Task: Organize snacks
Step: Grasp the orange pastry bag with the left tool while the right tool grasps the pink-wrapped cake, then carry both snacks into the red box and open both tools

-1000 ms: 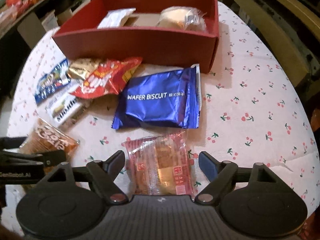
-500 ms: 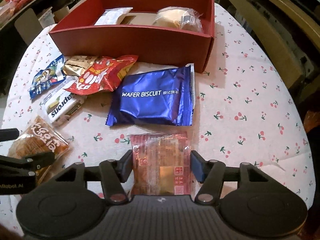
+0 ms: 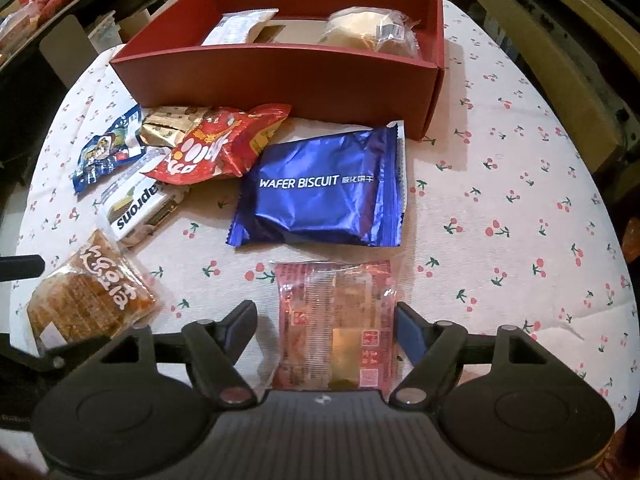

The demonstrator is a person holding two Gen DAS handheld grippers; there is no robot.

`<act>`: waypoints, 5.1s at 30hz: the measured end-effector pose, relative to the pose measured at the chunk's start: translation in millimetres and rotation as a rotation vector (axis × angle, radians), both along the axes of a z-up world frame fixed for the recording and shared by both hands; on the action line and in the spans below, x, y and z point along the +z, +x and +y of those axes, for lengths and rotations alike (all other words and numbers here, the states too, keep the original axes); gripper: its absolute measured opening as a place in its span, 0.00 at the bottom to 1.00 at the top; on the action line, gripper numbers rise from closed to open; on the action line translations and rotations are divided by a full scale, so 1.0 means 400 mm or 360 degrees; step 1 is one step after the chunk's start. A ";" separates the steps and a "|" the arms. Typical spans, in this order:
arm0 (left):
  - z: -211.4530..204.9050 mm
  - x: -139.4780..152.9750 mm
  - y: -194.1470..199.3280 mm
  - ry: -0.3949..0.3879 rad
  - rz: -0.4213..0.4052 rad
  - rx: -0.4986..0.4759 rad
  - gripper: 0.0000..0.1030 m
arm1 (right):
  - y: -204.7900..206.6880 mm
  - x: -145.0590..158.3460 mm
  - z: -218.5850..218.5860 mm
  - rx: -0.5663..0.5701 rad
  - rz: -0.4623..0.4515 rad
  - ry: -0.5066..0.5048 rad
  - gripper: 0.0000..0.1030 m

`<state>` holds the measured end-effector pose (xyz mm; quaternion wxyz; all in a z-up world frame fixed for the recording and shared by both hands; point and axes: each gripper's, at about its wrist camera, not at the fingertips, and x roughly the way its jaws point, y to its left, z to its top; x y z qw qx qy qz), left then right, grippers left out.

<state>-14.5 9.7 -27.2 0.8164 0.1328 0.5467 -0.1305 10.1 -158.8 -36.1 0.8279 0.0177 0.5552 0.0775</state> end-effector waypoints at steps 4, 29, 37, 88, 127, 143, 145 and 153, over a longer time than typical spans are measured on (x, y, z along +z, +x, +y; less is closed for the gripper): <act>-0.028 -0.016 -0.014 0.0044 0.0016 -0.0099 0.98 | 0.003 -0.004 0.008 0.0014 0.0004 -0.0011 0.77; 0.039 -0.025 0.007 -0.0071 0.0017 0.0115 0.73 | -0.007 0.002 0.003 0.0012 -0.0059 -0.0097 0.54; 0.030 -0.014 0.006 -0.0119 0.0006 0.0139 0.63 | -0.019 0.020 0.006 0.0028 -0.0105 -0.0082 0.53; -0.069 0.165 0.202 -0.0332 -0.0367 0.0179 0.62 | 0.078 0.203 -0.022 -0.0167 -0.0450 0.0182 0.53; -0.140 0.085 0.538 -0.0149 -0.0390 0.0297 0.60 | 0.460 0.117 -0.055 -0.0322 -0.0457 0.0071 0.53; -0.140 0.060 0.541 -0.0097 -0.0353 0.0312 0.67 | 0.469 0.100 -0.043 -0.0290 -0.0442 -0.0009 0.54; -0.139 0.063 0.540 -0.0102 -0.0358 0.0316 0.69 | 0.468 0.103 -0.044 -0.0299 -0.0451 -0.0016 0.54; -0.135 0.083 0.534 -0.0118 -0.0392 0.0324 0.77 | 0.468 0.112 -0.059 -0.0335 -0.0464 -0.0001 0.56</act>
